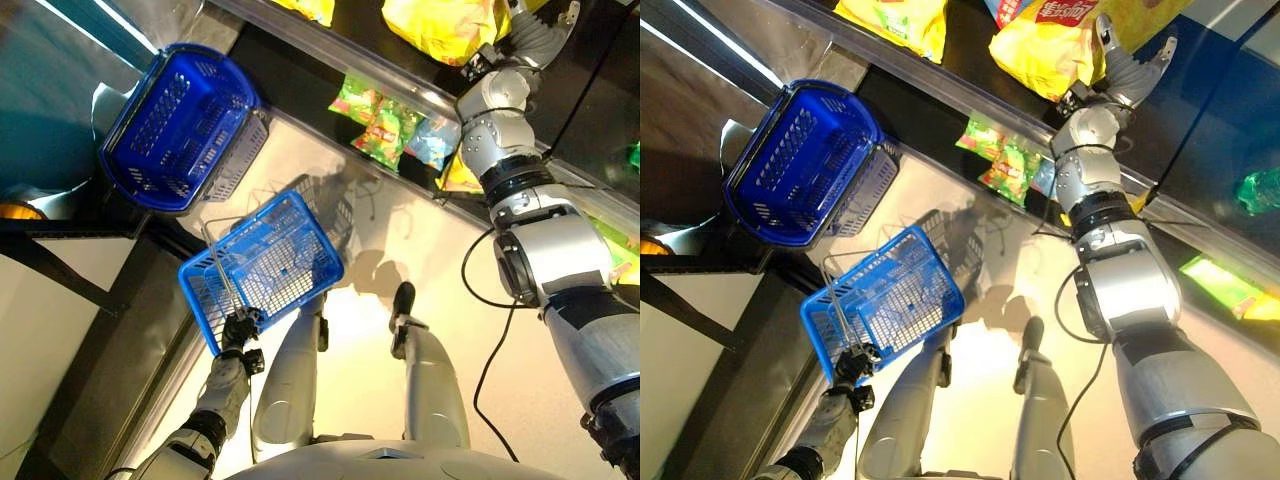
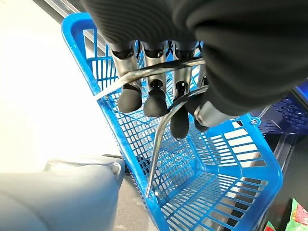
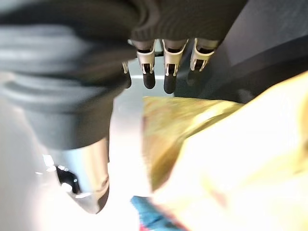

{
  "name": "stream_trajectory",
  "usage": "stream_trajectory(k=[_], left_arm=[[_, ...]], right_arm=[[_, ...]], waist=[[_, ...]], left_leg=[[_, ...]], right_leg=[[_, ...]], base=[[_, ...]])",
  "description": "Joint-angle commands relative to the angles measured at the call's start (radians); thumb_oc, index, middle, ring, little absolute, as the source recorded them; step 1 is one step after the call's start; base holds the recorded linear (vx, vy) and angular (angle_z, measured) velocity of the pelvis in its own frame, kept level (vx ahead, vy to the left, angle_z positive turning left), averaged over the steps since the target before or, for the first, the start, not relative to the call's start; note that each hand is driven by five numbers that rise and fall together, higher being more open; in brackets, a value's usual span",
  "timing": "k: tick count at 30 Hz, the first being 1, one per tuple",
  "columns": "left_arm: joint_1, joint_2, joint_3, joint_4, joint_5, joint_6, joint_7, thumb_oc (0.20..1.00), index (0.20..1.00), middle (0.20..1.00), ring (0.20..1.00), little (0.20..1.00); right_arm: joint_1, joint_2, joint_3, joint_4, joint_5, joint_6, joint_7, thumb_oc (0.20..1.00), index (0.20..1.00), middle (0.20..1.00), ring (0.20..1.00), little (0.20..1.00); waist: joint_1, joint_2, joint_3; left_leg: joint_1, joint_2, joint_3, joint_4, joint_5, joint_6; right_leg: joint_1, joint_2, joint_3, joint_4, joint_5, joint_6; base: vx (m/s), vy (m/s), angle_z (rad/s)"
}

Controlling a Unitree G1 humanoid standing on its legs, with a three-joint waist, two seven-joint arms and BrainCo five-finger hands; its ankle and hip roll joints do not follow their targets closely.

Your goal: Pick up the snacks into the basket

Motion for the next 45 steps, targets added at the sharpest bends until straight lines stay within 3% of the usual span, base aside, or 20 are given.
stream_trajectory(k=[1,11,18,22,27,34,45], left_arm=[[0.035,0.009,-0.019,-0.002,-0.035,-0.030,0.028,0.200,0.200,0.200,0.200,0.200],[0.032,-0.001,-0.019,0.017,-0.025,-0.030,0.036,0.200,0.200,0.200,0.200,0.200],[0.021,-0.006,-0.005,0.049,-0.027,-0.022,0.037,0.200,0.200,0.200,0.200,0.200],[0.019,-0.008,0.006,0.055,-0.029,-0.015,0.027,0.200,0.200,0.200,0.200,0.200],[0.028,0.001,0.020,0.062,-0.033,-0.007,0.010,0.200,0.200,0.200,0.200,0.200],[0.023,0.007,0.014,0.074,-0.025,-0.002,0.007,0.200,0.200,0.200,0.200,0.200],[0.023,0.022,0.010,0.058,-0.008,0.003,0.000,0.200,0.200,0.200,0.200,0.200]], right_arm=[[0.003,-0.038,-0.018,-0.081,-0.092,-0.054,-0.045,1.000,1.000,1.000,1.000,1.000],[0.087,0.025,-0.006,-0.183,-0.153,-0.038,-0.028,1.000,1.000,1.000,1.000,1.000],[0.075,0.064,0.025,-0.078,-0.133,-0.012,0.012,1.000,1.000,1.000,1.000,1.000],[0.065,0.097,0.088,-0.024,-0.087,0.006,0.095,1.000,1.000,1.000,1.000,1.000],[0.027,0.091,0.127,0.049,-0.051,0.017,0.168,1.000,1.000,1.000,1.000,1.000],[-0.090,0.069,0.120,0.273,-0.009,0.030,0.168,1.000,1.000,1.000,1.000,1.000],[-0.204,-0.002,0.133,0.390,0.072,0.038,0.194,1.000,1.000,1.000,1.000,1.000]], waist=[[0.024,-0.023,-0.003],[0.009,-0.023,-0.017],[0.004,-0.035,-0.022],[0.003,-0.050,-0.020],[0.013,-0.058,-0.013],[0.036,-0.055,-0.004],[0.065,-0.049,-0.001]], left_leg=[[0.038,-0.065,0.010,0.050,-0.105,0.038],[0.051,-0.061,0.012,0.042,-0.100,0.038],[0.052,-0.058,0.013,0.043,-0.102,0.038],[0.050,-0.054,0.012,0.043,-0.101,0.035],[0.048,-0.054,0.007,0.043,-0.100,0.033],[0.043,-0.058,-0.001,0.046,-0.101,0.033],[0.033,-0.064,-0.008,0.048,-0.103,0.033]], right_leg=[[0.011,0.009,-0.002,-0.075,0.131,0.002],[0.011,0.011,0.000,-0.071,0.129,-0.001],[0.012,0.012,0.000,-0.070,0.131,-0.003],[0.012,0.015,-0.006,-0.073,0.135,-0.004],[0.014,0.015,-0.013,-0.076,0.137,-0.003],[0.017,0.014,-0.022,-0.077,0.137,-0.004],[0.013,0.011,-0.031,-0.079,0.137,-0.001]], base=[[-0.01,-0.015,-0.05],[0.00,-0.003,-0.01],[0.00,0.000,0.00],[0.00,0.000,0.00],[0.00,0.000,0.00],[0.00,0.000,0.00],[0.01,0.002,0.03]])
